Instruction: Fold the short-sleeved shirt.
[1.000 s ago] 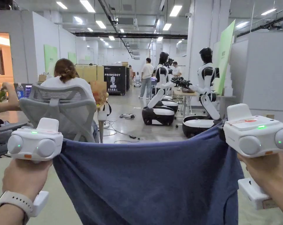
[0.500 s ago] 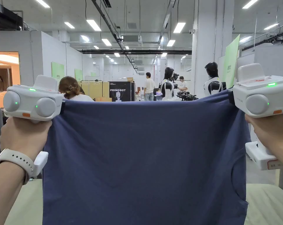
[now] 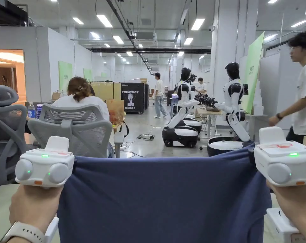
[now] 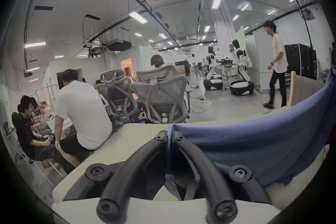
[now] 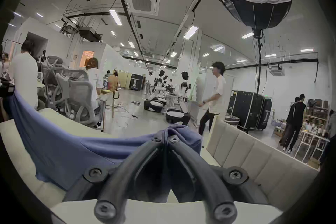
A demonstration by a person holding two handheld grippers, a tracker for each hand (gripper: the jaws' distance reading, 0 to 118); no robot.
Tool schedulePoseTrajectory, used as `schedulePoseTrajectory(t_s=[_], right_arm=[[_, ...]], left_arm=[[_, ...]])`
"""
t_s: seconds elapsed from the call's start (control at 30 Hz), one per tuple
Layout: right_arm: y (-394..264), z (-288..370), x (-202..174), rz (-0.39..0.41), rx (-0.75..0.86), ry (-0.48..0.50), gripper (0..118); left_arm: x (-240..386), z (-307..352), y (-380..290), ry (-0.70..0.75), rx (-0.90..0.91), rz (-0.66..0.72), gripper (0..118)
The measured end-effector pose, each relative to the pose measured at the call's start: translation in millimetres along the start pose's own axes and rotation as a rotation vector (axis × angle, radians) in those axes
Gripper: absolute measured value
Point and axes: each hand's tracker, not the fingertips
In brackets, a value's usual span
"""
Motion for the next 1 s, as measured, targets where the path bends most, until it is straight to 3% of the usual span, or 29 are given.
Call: schedulePoseTrajectory(t_s=[0.13,0.3,0.53,0.7,0.77,0.8,0.83,0.9,0.93,1.0], right_arm=[[-26,49,10,-0.020,-0.040,0.050,1],[-104,119,12,0.022,-0.182,0.113,1],[-268,191,-8,0.081,-0.562,0.267,1],[-347,206,-22,0.097,-0.777,0.268,1],[-354,209,-20,0.045,-0.769,0.268,2],[-354,211,-19,0.003,-0.758,0.275,7],[-350,213,-19,-0.001,-0.753,0.284,32],[-335,219,-22,0.003,-0.751,0.274,99],[-328,224,-26,-0.005,-0.732,0.284,118],[-310,233,-42,-0.040,-0.634,0.329,118]], left_arm=[[-4,46,-27,-0.065,-0.018,-0.009,2],[-8,113,-108,-0.171,-0.139,-0.029,2],[-17,169,-268,-0.268,-0.466,-0.035,2],[-23,173,-346,-0.256,-0.642,-0.012,2],[-28,176,-355,-0.258,-0.633,0.037,3],[-28,181,-352,-0.249,-0.614,0.045,12],[-27,185,-350,-0.231,-0.600,0.040,42],[-21,195,-335,-0.224,-0.527,0.042,103],[-19,192,-332,-0.235,-0.482,0.041,118],[-1,199,-312,-0.269,-0.396,0.030,112]])
